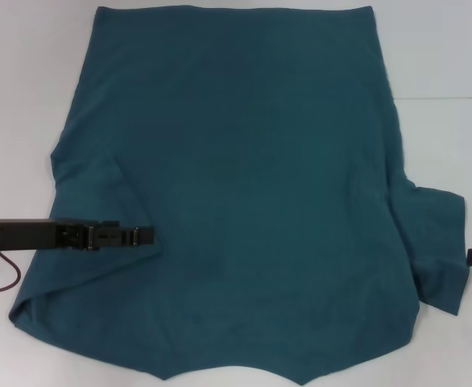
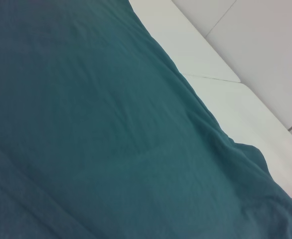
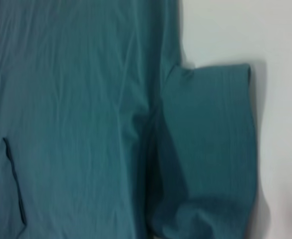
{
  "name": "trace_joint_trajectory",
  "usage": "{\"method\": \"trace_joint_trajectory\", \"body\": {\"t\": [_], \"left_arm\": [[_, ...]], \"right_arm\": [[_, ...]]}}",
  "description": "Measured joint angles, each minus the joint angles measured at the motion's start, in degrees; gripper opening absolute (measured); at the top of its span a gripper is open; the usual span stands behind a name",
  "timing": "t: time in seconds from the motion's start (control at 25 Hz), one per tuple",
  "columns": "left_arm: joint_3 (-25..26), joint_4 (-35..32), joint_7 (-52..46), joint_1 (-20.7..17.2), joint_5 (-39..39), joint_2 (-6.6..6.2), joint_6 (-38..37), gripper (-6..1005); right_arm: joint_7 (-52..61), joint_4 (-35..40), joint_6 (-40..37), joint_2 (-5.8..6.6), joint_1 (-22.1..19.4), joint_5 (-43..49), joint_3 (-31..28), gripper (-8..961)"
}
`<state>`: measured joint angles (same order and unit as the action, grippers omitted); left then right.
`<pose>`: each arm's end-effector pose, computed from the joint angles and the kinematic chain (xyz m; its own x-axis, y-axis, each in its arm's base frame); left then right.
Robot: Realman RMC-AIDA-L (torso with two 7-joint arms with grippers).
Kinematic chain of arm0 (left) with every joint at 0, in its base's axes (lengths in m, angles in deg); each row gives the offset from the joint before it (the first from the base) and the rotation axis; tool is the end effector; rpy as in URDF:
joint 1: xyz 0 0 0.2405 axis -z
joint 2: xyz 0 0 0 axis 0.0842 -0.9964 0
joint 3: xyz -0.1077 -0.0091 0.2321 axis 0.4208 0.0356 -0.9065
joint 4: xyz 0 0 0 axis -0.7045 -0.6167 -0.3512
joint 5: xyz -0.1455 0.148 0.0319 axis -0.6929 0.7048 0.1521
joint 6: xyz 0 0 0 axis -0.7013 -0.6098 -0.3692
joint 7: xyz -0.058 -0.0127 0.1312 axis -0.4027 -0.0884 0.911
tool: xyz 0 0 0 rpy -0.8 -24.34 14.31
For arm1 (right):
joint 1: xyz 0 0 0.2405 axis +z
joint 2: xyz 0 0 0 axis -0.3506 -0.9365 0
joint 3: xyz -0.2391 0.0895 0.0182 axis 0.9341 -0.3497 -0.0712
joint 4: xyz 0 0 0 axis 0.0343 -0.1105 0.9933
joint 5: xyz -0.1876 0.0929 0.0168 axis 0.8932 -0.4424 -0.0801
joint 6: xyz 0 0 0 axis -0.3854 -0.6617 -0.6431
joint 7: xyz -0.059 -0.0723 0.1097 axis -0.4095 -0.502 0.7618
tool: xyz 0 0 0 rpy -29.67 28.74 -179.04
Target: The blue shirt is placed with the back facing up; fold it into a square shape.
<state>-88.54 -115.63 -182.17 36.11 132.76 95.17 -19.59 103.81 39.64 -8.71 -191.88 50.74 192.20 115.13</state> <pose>-0.2820 0.3401 0.0292 0.4856 0.7720 0.4101 0.8609 -0.5037 -0.0714 0.3567 0.3239 0.0843 -0.1105 -0.9291 -0.3528 -0.9933 0.1152 0.0076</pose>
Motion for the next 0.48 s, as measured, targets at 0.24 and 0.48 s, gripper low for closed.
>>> {"method": "trace_joint_trajectory", "body": {"t": [0.24, 0.48], "left_arm": [[0.0, 0.0, 0.0, -0.2, 0.2, -0.01, 0.5, 961], [0.0, 0.0, 0.0, -0.5, 0.3, -0.01, 0.8, 961]], "right_arm": [[0.5, -1.3, 1.3, -0.17, -0.1, 0.1, -0.1, 543], [0.8, -1.5, 2.3, -0.86, 0.0, 0.1, -0.5, 540]]}}
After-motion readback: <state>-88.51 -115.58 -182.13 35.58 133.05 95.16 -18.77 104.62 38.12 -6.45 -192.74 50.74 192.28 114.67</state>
